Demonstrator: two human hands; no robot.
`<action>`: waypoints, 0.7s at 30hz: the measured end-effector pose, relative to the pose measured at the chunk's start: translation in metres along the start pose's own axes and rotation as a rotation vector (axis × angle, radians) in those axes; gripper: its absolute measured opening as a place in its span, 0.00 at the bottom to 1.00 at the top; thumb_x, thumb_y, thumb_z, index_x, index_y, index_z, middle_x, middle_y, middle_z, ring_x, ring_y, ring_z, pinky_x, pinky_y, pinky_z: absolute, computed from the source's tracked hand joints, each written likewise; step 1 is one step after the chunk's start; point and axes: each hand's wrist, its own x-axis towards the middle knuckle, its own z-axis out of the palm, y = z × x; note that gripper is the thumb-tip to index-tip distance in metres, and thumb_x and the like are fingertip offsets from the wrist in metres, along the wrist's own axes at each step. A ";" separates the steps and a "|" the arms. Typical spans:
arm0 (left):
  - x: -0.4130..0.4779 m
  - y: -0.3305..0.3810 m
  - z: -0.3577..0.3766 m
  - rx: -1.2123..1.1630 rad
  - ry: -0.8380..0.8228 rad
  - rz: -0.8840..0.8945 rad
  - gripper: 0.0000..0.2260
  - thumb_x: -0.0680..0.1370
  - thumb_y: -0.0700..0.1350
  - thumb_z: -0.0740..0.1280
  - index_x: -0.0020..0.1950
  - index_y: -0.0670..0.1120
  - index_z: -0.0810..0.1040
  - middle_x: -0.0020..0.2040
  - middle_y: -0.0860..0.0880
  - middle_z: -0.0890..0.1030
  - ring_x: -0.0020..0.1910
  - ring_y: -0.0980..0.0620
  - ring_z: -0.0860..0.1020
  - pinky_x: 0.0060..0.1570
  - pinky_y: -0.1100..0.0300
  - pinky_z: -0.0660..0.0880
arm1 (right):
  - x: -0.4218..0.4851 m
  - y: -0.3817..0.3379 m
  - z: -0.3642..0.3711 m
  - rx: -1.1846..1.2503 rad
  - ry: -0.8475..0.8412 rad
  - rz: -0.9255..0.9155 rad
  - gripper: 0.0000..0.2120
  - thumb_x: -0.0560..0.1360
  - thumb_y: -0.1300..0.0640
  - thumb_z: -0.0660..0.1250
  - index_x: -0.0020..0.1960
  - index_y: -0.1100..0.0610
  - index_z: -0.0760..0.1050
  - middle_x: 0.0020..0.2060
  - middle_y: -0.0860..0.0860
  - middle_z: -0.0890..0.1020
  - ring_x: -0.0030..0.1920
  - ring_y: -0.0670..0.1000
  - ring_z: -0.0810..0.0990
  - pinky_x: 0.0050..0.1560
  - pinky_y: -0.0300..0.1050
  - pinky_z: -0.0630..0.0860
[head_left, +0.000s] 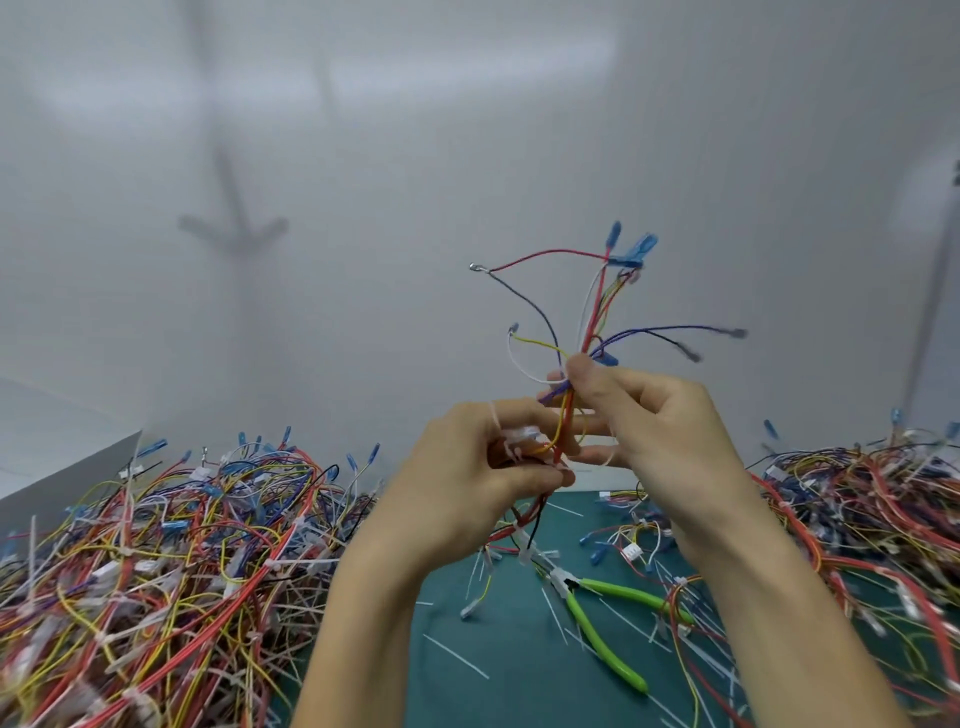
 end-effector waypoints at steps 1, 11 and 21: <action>0.001 0.000 0.001 0.047 0.016 0.000 0.09 0.69 0.45 0.72 0.49 0.53 0.83 0.46 0.49 0.86 0.50 0.47 0.84 0.58 0.47 0.78 | -0.001 -0.002 0.000 0.003 -0.007 -0.024 0.17 0.70 0.40 0.69 0.44 0.52 0.86 0.40 0.51 0.87 0.42 0.48 0.87 0.43 0.44 0.84; -0.002 -0.001 -0.006 0.228 0.069 0.053 0.15 0.75 0.40 0.70 0.42 0.62 0.82 0.39 0.59 0.84 0.40 0.60 0.82 0.49 0.59 0.78 | -0.004 -0.009 0.001 0.007 -0.063 -0.193 0.07 0.67 0.50 0.77 0.42 0.52 0.85 0.38 0.47 0.87 0.41 0.44 0.86 0.41 0.31 0.78; 0.001 0.001 0.006 0.161 0.067 0.023 0.06 0.75 0.44 0.72 0.49 0.54 0.84 0.44 0.58 0.85 0.46 0.61 0.82 0.53 0.58 0.78 | -0.001 0.001 0.007 -0.017 0.135 -0.185 0.04 0.74 0.59 0.74 0.42 0.52 0.85 0.35 0.48 0.87 0.38 0.47 0.86 0.40 0.36 0.80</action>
